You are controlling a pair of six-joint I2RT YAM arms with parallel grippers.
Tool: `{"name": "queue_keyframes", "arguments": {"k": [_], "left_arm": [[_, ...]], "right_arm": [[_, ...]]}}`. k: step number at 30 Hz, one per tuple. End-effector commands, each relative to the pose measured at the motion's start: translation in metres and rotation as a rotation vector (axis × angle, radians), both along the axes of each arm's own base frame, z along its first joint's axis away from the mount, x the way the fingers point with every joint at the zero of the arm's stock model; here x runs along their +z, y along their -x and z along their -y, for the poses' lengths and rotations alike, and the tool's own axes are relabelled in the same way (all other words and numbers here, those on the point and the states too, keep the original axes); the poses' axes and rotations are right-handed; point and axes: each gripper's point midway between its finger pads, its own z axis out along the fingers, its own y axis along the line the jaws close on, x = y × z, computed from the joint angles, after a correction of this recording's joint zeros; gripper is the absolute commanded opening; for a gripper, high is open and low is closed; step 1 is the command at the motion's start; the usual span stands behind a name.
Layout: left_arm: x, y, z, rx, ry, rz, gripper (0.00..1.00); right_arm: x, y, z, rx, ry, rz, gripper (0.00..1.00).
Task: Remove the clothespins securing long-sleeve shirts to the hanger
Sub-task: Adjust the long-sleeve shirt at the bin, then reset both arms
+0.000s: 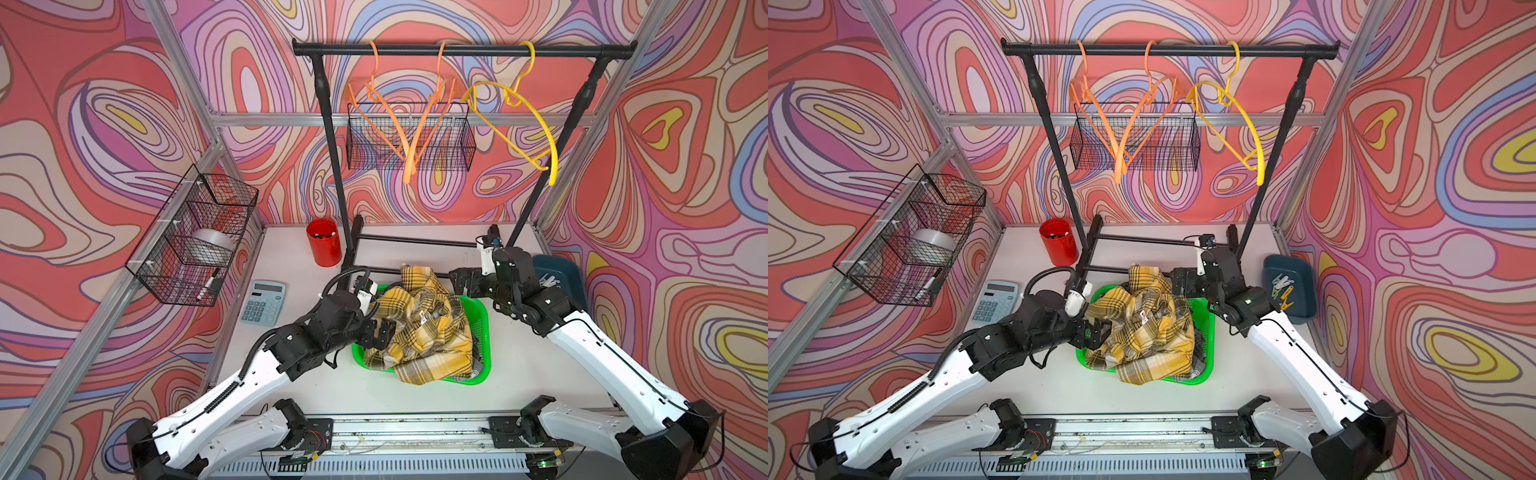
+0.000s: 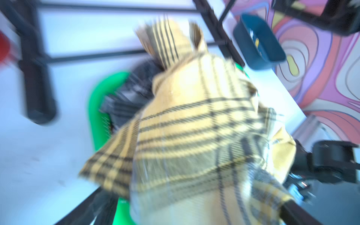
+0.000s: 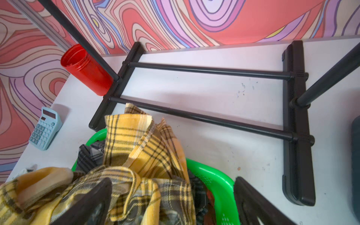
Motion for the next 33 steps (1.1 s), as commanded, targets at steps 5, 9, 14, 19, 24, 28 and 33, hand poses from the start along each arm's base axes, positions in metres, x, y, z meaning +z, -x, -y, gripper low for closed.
{"name": "queue_keyframes", "arguments": {"k": [5, 9, 14, 19, 24, 28, 33], "left_arm": [[0.070, -0.015, -0.023, 0.043, 0.012, 0.393, 1.00], [0.084, -0.024, -0.043, 0.155, 0.002, 0.495, 1.00], [0.081, -0.052, -0.094, 0.401, -0.096, 0.618, 1.00], [0.059, -0.072, -0.154, 0.604, -0.092, 0.669, 1.00], [-0.004, -0.097, -0.201, 0.742, -0.245, 0.559, 1.00], [-0.039, -0.104, -0.216, 0.765, -0.290, 0.588, 1.00], [-0.085, -0.115, -0.237, 0.776, -0.260, 0.498, 1.00]], "right_arm": [[0.008, -0.029, 0.027, -0.007, -0.050, 0.089, 0.99], [-0.004, -0.041, 0.061, -0.088, -0.047, 0.097, 0.99], [-0.033, -0.050, 0.123, -0.310, 0.085, 0.153, 0.99], [-0.065, -0.057, 0.169, -0.484, 0.179, 0.206, 0.98], [-0.099, -0.072, 0.169, -0.432, 0.215, 0.281, 0.98], [-0.127, -0.080, 0.161, -0.388, 0.190, 0.338, 0.98], [-0.151, -0.079, 0.148, -0.304, 0.202, 0.410, 0.98]]}}
